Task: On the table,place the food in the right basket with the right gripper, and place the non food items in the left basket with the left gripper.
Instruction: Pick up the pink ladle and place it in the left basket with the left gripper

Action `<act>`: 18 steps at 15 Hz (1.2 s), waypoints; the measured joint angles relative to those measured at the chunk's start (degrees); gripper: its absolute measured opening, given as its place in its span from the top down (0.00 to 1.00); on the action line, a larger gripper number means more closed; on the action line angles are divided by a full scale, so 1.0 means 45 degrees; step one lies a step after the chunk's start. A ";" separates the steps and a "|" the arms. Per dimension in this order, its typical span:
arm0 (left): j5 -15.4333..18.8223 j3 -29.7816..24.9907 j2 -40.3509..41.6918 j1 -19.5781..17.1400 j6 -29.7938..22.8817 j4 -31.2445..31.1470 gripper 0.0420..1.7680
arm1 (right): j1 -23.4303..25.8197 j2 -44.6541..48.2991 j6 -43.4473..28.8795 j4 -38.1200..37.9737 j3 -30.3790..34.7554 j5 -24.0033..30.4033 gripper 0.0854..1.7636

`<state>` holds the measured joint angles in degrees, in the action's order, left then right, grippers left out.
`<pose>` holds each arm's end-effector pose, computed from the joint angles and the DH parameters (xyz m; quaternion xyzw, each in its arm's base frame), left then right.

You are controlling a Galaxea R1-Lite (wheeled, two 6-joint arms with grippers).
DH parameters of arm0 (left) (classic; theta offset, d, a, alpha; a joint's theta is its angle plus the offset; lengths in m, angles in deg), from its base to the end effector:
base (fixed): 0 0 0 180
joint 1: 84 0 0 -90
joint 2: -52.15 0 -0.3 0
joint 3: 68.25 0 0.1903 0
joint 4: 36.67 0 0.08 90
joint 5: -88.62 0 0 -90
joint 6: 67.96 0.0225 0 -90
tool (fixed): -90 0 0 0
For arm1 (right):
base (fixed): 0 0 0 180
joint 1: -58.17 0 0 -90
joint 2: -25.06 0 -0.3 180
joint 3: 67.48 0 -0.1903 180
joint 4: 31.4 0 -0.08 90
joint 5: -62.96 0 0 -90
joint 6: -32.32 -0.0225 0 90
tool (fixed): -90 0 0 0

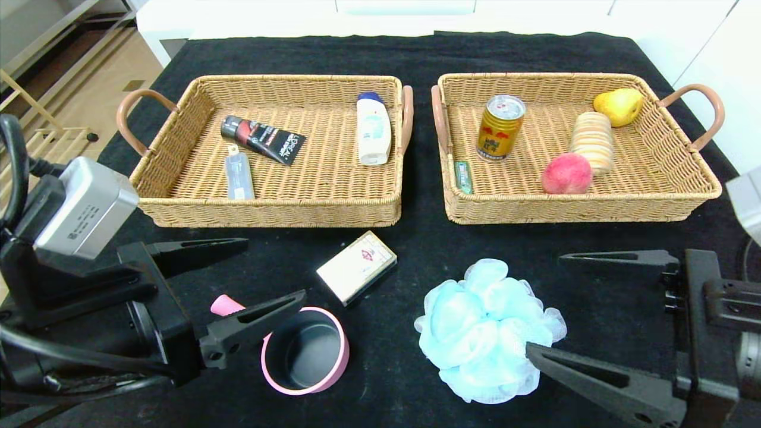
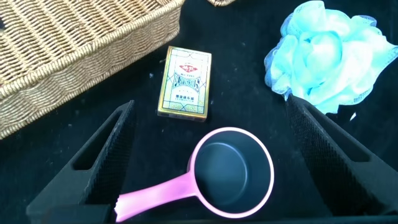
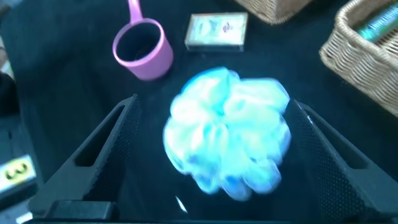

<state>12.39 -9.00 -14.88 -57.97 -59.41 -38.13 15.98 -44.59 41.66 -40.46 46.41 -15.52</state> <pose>0.1522 -0.0803 0.2341 0.0784 0.0546 -0.3443 0.9340 0.1342 0.1277 0.2473 -0.1011 0.0689 0.4561 0.8815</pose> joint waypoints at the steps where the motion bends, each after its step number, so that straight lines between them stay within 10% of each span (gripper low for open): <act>1: -0.0043 0.0000 0.0033 0.0008 0.0005 -0.0005 0.03 | 0.0141 0.0176 0.0222 0.0412 0.0379 0.0160 0.04; 7: -0.0601 -0.0095 0.0154 0.0068 0.0098 -0.0030 0.03 | 0.2099 0.0349 0.0772 0.3841 0.2674 0.1531 0.04; 18: -0.3936 0.0691 0.0339 0.0753 -0.0046 -0.1292 0.03 | 0.3925 0.0599 0.0715 0.4283 0.3839 0.3142 0.04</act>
<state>-5.32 -5.89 -13.36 -54.58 -59.62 -43.95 33.64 -41.89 44.88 -21.19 63.69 -1.38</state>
